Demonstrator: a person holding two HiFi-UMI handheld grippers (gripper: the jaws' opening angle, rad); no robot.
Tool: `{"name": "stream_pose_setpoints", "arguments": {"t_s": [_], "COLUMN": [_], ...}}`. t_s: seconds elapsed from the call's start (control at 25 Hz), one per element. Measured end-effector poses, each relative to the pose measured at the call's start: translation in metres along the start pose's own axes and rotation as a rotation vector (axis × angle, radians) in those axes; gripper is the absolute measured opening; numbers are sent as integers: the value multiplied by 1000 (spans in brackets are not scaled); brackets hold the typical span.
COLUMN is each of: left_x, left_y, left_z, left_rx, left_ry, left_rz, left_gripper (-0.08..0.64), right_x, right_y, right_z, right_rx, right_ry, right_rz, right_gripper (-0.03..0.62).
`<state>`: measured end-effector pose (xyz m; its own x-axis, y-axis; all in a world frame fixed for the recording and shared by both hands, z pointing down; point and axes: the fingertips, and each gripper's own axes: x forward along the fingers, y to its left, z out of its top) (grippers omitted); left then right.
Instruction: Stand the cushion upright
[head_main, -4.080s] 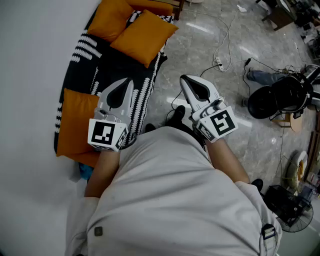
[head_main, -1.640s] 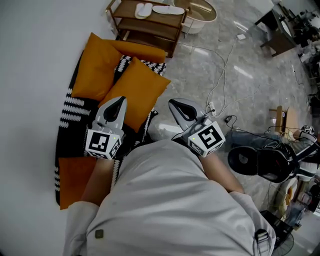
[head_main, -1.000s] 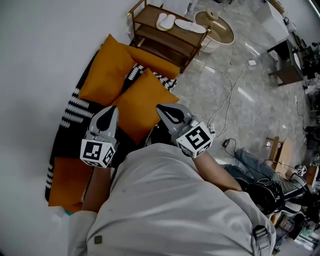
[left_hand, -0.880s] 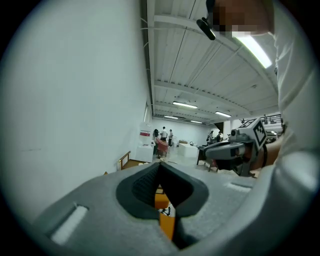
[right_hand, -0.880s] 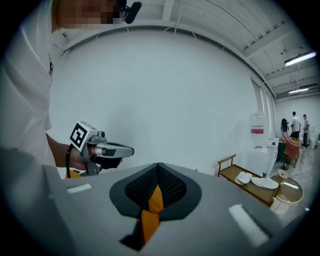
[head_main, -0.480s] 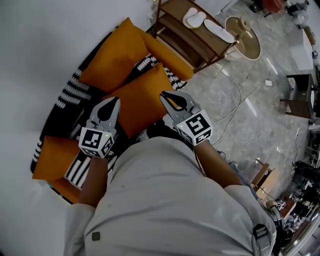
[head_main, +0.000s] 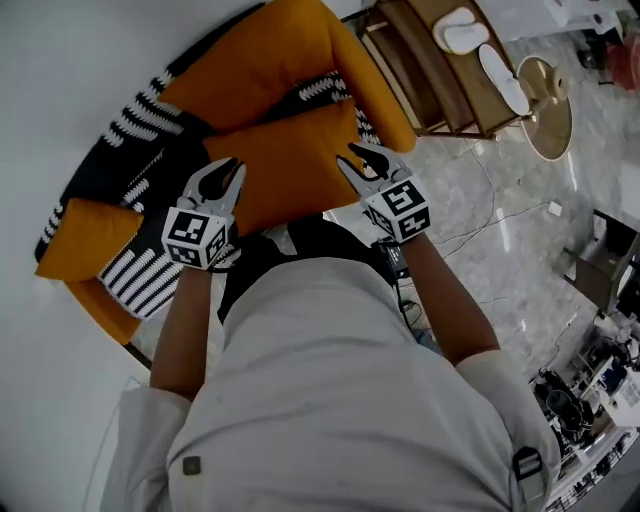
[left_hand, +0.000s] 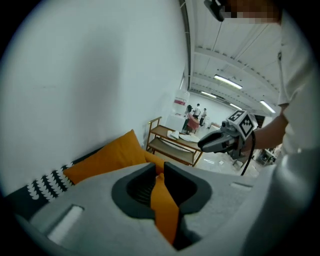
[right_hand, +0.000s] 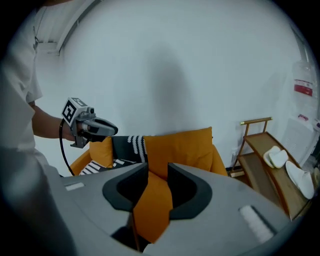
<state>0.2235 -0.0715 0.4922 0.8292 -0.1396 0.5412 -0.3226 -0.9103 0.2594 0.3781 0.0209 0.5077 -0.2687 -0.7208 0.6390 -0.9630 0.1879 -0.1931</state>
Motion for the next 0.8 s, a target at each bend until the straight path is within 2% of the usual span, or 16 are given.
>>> {"name": "stream_pose_setpoints", "arguments": {"t_s": [0.12, 0.28, 0.44, 0.64, 0.72, 0.8], "left_x": [15, 30, 55, 73, 82, 93], "left_y": [14, 33, 54, 80, 90, 101], "left_z": [-20, -52, -92, -142, -164, -184], "left_rx": [-12, -74, -96, -131, -123, -84], "left_ry": [62, 124, 192, 273, 315, 352], "left_rz": [38, 79, 93, 96, 100, 115], "left_gripper": [78, 119, 164, 213, 224, 224], "right_x": [22, 50, 86, 127, 144, 162], "right_y": [-20, -40, -63, -72, -76, -82], "right_z": [-19, -49, -84, -114, -124, -135], "right_rx": [7, 22, 17, -1, -4, -18], "right_ry": [80, 179, 280, 370, 400, 428], "right_rz": [46, 104, 141, 172, 181, 190], "right_gripper": [166, 206, 245, 277, 288, 294]}}
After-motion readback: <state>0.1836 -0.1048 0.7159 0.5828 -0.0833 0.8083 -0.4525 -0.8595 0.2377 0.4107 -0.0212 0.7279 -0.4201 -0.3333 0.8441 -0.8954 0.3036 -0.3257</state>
